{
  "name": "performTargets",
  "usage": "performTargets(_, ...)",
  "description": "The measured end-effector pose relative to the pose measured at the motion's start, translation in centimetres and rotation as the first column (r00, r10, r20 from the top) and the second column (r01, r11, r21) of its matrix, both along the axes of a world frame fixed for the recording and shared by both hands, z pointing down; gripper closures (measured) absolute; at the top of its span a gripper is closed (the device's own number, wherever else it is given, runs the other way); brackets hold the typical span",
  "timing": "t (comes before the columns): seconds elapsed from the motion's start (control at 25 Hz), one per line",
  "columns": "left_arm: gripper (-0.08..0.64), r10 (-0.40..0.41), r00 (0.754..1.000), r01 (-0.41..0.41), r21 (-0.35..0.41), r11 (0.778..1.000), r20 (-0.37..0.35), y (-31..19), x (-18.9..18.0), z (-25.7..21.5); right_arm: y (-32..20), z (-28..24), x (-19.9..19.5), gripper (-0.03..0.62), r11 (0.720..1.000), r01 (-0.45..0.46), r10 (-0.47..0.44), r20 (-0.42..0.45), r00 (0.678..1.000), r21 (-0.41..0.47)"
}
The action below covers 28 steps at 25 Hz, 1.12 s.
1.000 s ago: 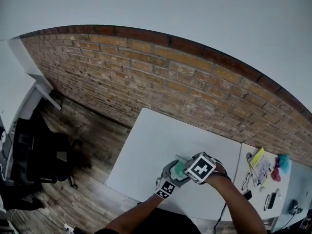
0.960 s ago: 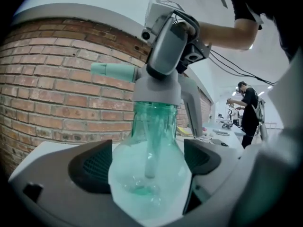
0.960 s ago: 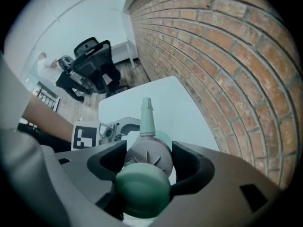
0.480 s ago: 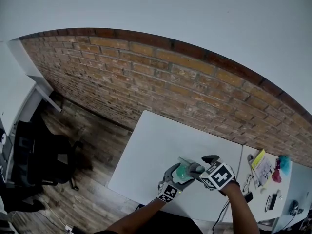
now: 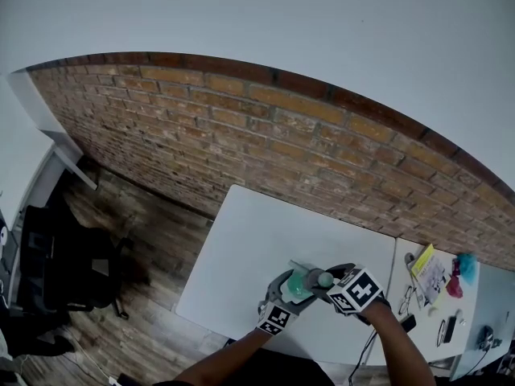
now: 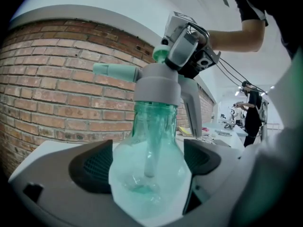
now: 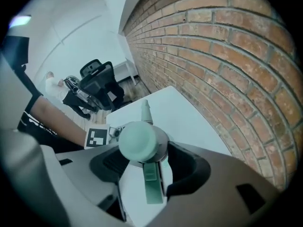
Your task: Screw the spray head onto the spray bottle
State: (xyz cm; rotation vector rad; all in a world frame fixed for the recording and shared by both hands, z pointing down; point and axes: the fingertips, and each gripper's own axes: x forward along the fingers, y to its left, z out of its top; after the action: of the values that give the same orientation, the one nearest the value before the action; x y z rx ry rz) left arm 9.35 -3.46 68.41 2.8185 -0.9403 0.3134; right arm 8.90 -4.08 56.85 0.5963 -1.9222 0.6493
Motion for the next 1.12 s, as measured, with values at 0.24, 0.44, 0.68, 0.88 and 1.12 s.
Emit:
performTargets(0.24,0.104,-0.008,1.000,0.008,0.001,1.000,0.010,-0.1,0.0,0.0,-0.1,0.4,0.6,0.341,0.973,-0.189,0.175,-0.114,0.978,-0.130)
performTargets(0.44,0.104,-0.024,1.000,0.024,-0.008,1.000,0.004,-0.1,0.1,0.1,-0.3,-0.1,0.1,0.340,0.984,-0.163,0.154,-0.106,0.982,-0.075)
performTargets(0.68,0.104,-0.007,1.000,0.007,-0.005,1.000,0.004,-0.1,0.1,0.0,0.7,-3.5,1.8,0.337,0.995,-0.084,0.084,-0.005,0.996,0.062)
performTargets(0.88,0.104,-0.009,1.000,0.009,-0.003,1.000,0.001,-0.1,0.0,0.0,3.0,-1.0,3.9,0.337,0.996,-0.084,0.084,0.010,0.996,0.036)
performTargets(1.12,0.104,0.003,1.000,-0.003,0.002,1.000,-0.001,-0.1,0.2,0.0,3.0,1.2,3.8,0.465,0.996,-0.075,0.077,-0.026,0.997,0.050)
